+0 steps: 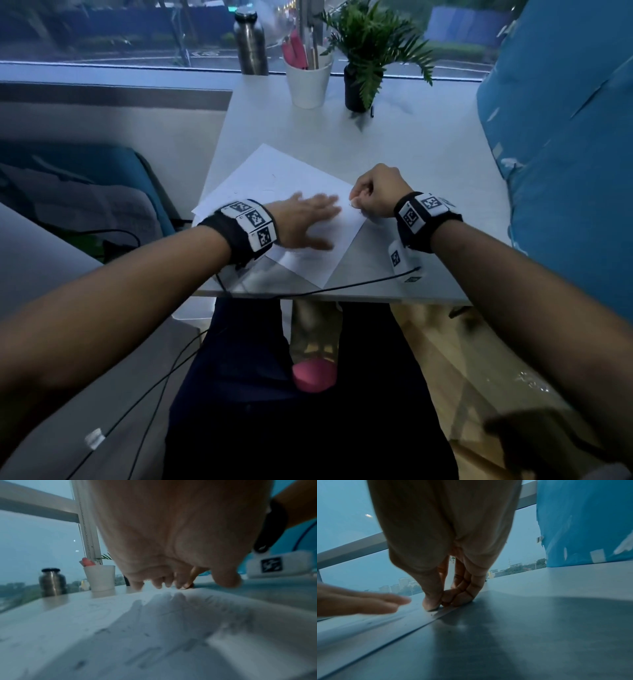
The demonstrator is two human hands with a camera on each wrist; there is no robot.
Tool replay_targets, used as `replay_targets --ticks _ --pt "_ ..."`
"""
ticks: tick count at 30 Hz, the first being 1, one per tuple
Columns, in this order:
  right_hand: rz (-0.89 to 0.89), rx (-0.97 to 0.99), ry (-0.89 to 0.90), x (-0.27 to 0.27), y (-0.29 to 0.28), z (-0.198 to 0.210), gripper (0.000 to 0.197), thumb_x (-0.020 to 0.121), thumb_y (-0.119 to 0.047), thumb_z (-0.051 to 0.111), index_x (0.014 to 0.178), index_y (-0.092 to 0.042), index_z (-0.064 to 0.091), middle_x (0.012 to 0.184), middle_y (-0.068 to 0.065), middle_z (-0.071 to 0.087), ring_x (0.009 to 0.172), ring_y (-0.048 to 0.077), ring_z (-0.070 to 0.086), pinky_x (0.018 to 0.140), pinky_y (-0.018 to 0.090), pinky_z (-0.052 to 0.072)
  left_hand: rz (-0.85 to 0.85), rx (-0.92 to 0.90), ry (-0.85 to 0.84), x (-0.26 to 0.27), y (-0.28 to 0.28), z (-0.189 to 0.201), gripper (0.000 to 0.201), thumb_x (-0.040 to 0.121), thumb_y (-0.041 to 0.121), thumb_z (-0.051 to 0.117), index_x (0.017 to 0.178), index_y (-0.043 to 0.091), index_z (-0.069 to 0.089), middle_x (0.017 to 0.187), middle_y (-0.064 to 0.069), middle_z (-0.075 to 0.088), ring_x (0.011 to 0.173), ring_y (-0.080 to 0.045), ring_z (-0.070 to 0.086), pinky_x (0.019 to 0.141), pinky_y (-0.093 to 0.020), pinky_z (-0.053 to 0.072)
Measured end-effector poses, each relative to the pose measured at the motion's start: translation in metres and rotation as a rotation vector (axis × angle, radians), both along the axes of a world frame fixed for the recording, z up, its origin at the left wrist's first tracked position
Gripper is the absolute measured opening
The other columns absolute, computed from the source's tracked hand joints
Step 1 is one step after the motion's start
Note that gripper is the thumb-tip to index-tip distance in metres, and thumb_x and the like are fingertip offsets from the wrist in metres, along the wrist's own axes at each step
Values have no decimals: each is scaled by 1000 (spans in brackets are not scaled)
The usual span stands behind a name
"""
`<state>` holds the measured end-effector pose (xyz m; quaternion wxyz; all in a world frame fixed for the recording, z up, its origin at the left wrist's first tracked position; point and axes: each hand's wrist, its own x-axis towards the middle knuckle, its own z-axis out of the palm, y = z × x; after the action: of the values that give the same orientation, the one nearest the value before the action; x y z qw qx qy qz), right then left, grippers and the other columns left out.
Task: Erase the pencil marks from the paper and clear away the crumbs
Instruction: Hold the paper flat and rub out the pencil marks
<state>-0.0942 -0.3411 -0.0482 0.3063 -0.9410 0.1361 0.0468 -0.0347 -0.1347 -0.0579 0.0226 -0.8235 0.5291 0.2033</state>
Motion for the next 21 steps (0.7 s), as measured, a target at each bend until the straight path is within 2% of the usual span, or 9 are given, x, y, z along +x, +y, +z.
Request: replay_targets --ticks 2,5,7,9,12,15,17,19,21 --pt "-7 -37 5 1 2 1 5 77 -8 75 80 -11 77 70 4 68 66 17 67 65 21 53 -22 -56 109 -7 6 -7 101 78 62 70 157 27 16 165 3 2 151 -14 2 118 -49 5" --pt "-16 -129 -6 -2 13 3 5 77 -9 73 77 -13 75 77 6 70 72 18 66 71 25 56 92 -107 112 -5 8 -16 119 60 65 82 155 32 19 165 5 5 151 -14 5 120 -53 6" --pt "3 -188 -29 -9 24 -2 7 76 -12 68 73 -16 73 79 6 70 74 22 66 73 28 57 127 -79 102 -3 4 -17 124 55 65 84 155 34 18 165 7 5 151 -15 6 119 -55 10" --pt "41 -223 -40 -19 35 -5 8 76 -15 63 71 -18 68 81 7 70 78 28 66 74 32 56 141 -45 91 -5 0 -14 127 53 63 86 155 34 17 165 6 5 151 -17 7 120 -53 12" --pt "150 -298 -76 -36 47 -8 10 79 -13 63 80 -13 72 85 10 71 87 32 62 78 32 51 133 -24 65 -7 -5 -11 129 51 61 88 155 35 17 165 3 8 150 -21 11 120 -48 17" --pt "313 -232 -42 -52 57 0 13 75 -8 68 84 -10 78 82 8 73 74 20 60 71 22 41 126 -14 56 -6 -6 -10 125 52 60 89 153 40 18 165 5 8 150 -21 11 119 -50 19" --pt "276 -214 -63 -48 48 4 14 72 -8 68 81 -10 79 77 8 75 70 22 64 71 20 40 121 6 48 -5 -4 -12 127 53 61 88 155 38 15 165 5 4 151 -20 7 119 -52 17" --pt "189 -194 -105 -45 38 5 14 72 -8 67 80 -9 79 75 8 74 71 25 67 75 21 44 123 27 42 -7 -4 -12 130 54 62 86 156 35 11 165 5 0 151 -20 2 119 -55 14" --pt "228 -185 -89 -53 50 3 13 71 -8 68 78 -10 78 69 2 70 65 20 64 70 19 42 123 44 42 -7 -4 -11 131 53 64 86 156 37 10 165 5 -2 151 -20 0 119 -57 12"
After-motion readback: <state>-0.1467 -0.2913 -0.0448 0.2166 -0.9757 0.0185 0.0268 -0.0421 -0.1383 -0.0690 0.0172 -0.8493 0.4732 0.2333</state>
